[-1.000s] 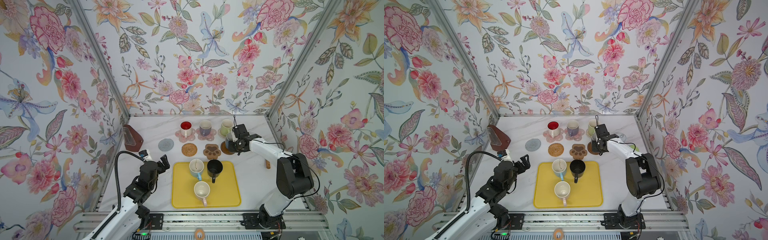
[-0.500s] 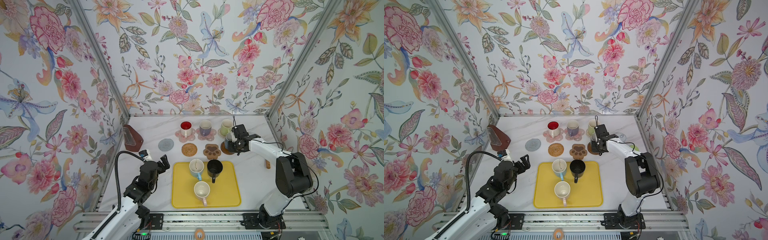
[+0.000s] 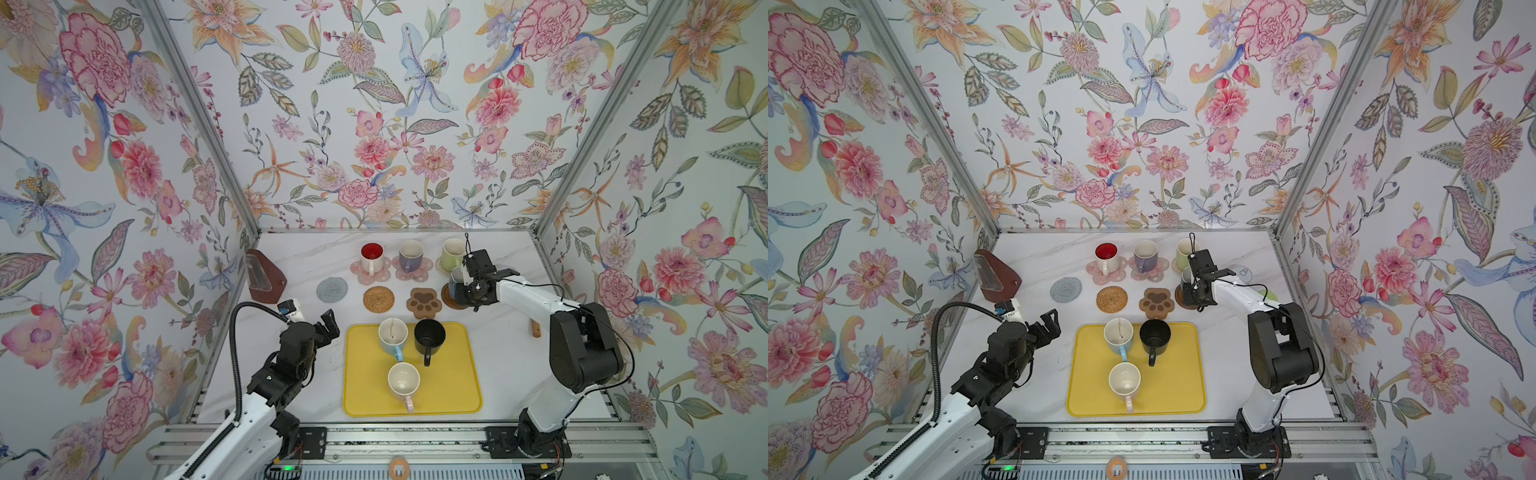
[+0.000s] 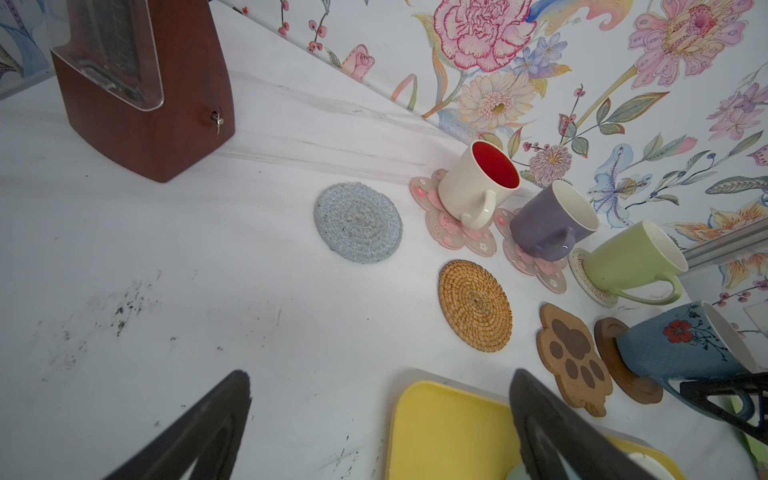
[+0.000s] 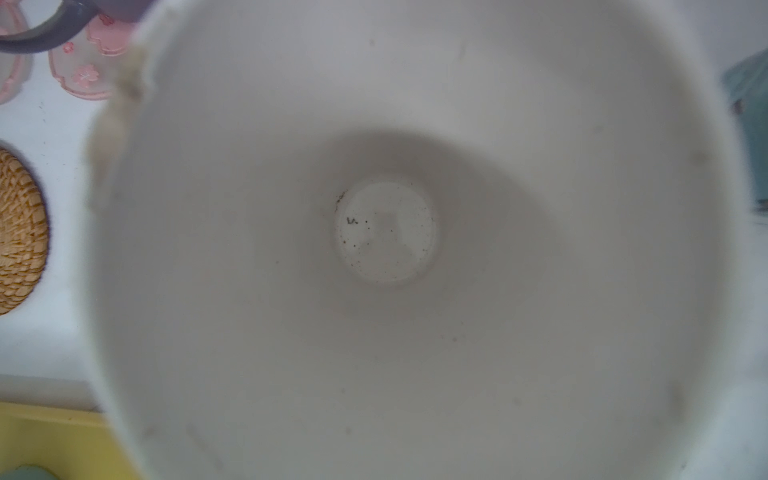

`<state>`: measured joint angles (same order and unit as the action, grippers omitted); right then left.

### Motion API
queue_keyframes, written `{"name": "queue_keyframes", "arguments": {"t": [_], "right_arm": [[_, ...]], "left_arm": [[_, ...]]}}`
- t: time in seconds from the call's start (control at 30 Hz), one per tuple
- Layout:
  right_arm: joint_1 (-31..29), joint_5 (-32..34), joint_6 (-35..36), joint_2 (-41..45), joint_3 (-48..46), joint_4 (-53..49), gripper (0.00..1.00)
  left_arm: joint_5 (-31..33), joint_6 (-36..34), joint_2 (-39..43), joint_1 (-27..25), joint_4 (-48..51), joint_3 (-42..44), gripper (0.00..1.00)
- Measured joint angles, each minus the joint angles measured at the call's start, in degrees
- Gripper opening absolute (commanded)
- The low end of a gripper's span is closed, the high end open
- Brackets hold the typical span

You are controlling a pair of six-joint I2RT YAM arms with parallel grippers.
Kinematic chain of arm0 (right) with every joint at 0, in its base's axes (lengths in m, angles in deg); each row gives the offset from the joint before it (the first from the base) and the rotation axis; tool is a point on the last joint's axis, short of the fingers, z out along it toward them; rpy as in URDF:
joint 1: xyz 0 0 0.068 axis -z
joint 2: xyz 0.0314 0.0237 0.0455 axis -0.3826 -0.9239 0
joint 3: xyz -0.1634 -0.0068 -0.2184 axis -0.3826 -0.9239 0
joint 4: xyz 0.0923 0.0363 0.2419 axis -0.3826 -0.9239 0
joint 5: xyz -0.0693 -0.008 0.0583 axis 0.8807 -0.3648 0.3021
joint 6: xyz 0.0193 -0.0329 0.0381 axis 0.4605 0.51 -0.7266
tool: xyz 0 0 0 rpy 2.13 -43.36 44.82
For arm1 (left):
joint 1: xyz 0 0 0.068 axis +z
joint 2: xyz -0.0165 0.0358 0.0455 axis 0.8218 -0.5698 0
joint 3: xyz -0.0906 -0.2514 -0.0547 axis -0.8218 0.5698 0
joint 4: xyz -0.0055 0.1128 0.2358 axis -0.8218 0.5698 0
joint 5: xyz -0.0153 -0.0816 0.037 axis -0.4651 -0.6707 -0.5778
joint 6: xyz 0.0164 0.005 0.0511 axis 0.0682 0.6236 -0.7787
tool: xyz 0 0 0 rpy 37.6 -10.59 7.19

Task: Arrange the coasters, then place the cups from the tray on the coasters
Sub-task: 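Lower the blue floral mug with the right gripper onto the wooden coaster, then open the right gripper and draw it back from the blue mug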

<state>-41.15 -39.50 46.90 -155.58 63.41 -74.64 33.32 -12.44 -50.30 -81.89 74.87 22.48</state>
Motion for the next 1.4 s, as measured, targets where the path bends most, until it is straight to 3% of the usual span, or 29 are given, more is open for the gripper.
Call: {"name": "queue_keyframes", "arguments": {"t": [0.4,0.97,1.17,1.4], "right_arm": [[0.00,0.00,0.00,-0.13,-0.48,1.33,0.11],[0.00,0.70,-1.46,2.99,-3.02,3.02,0.55],[0.11,3.41,-2.45,13.33,-7.43,3.19,0.84],[0.11,5.68,-4.33,34.42,-20.68,4.96,0.99]], "left_arm": [[0.00,0.00,0.00,0.00,0.15,0.00,0.99],[0.02,0.24,0.00,0.00,0.57,0.00,0.99],[0.00,0.24,-0.46,0.00,0.59,0.00,0.99],[-0.04,0.24,-2.32,0.00,0.94,0.00,0.99]]}}
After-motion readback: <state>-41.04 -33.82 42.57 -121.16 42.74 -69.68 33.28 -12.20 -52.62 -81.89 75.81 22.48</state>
